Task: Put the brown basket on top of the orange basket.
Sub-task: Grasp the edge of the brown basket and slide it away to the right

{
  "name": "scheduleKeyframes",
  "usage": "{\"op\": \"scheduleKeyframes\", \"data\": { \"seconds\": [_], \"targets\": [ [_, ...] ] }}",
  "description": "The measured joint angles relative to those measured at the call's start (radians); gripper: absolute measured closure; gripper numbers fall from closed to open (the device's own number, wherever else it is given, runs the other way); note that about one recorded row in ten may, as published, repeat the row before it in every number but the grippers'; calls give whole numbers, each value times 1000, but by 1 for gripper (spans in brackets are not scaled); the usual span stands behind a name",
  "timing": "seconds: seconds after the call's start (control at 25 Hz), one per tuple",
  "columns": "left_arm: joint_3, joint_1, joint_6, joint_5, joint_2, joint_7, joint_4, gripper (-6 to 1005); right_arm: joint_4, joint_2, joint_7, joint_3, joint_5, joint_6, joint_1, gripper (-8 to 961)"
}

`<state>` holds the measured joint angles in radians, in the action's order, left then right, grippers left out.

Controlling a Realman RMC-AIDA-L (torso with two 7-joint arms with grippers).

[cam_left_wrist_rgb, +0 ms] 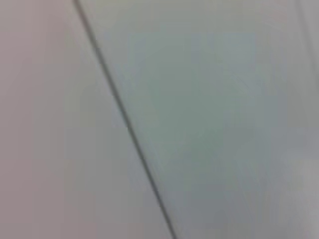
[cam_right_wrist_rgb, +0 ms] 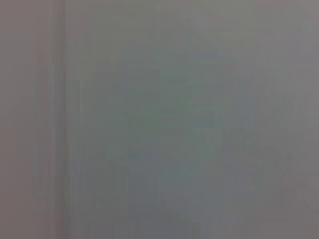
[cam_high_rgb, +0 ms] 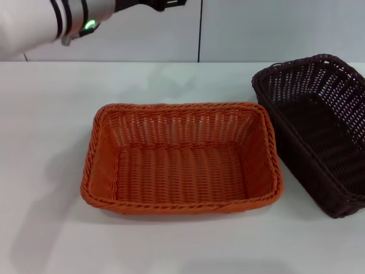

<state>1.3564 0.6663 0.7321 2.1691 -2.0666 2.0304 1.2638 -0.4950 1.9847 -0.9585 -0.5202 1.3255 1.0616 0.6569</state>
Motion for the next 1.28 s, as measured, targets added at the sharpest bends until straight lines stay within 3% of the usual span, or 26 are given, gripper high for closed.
{"op": "scheduleKeyframes", "data": {
  "seconds": [0.08, 0.12, 0.16, 0.2, 0.36, 0.4, 0.48, 0.6, 0.64, 0.8, 0.84, 1.04, 1.08, 1.12, 1.28],
  "targets": [
    [0, 0, 0, 0, 0, 0, 0, 129, -109, -39, -241, -85, 185, 24, -25, 345],
    [101, -77, -230, -140, 0, -79, -8, 129, -156, -57, -347, -111, 277, 45, -31, 345],
    [101, -77, -230, -140, 0, -79, -8, 129, -209, -74, -447, -124, 386, 81, -34, 345],
    [238, -139, -436, -230, 0, -158, -11, 129, -259, -88, -530, -126, 485, 119, -33, 345],
    [272, -146, -488, -236, 0, -159, -11, 129, -432, -110, -672, -59, 792, 340, -19, 345],
    [342, -156, -609, -248, -1, -141, -11, 129, -483, -124, -668, -27, 897, 479, -5, 345],
    [408, -161, -752, -266, -1, -97, -19, 132, -500, -129, -657, -7, 936, 534, 1, 345],
    [425, -161, -784, -269, -1, -83, -23, 136, -532, -135, -639, 27, 1029, 613, 7, 346],
    [509, -149, -954, -257, 2, 22, -66, 138, -534, -134, -635, 27, 1057, 623, 7, 346],
    [537, -140, -1023, -241, 2, 77, -92, 138, -517, -126, -596, 1, 1143, 629, -1, 346],
    [592, -118, -1155, -172, 3, 235, -156, 138, -513, -122, -588, -7, 1158, 626, -4, 346],
    [604, -109, -1217, -100, 4, 357, -200, 137, -481, -112, -557, -47, 1199, 616, -12, 346],
    [606, -92, -1296, 30, 5, 568, -288, 137, -476, -111, -555, -53, 1212, 616, -12, 346],
    [604, -83, -1334, 78, 5, 654, -332, 137, -472, -110, -553, -62, 1224, 616, -13, 346],
    [600, -65, -1393, 115, 6, 738, -397, 137, -460, -105, -550, -103, 1252, 624, -17, 346]
  ]
}}
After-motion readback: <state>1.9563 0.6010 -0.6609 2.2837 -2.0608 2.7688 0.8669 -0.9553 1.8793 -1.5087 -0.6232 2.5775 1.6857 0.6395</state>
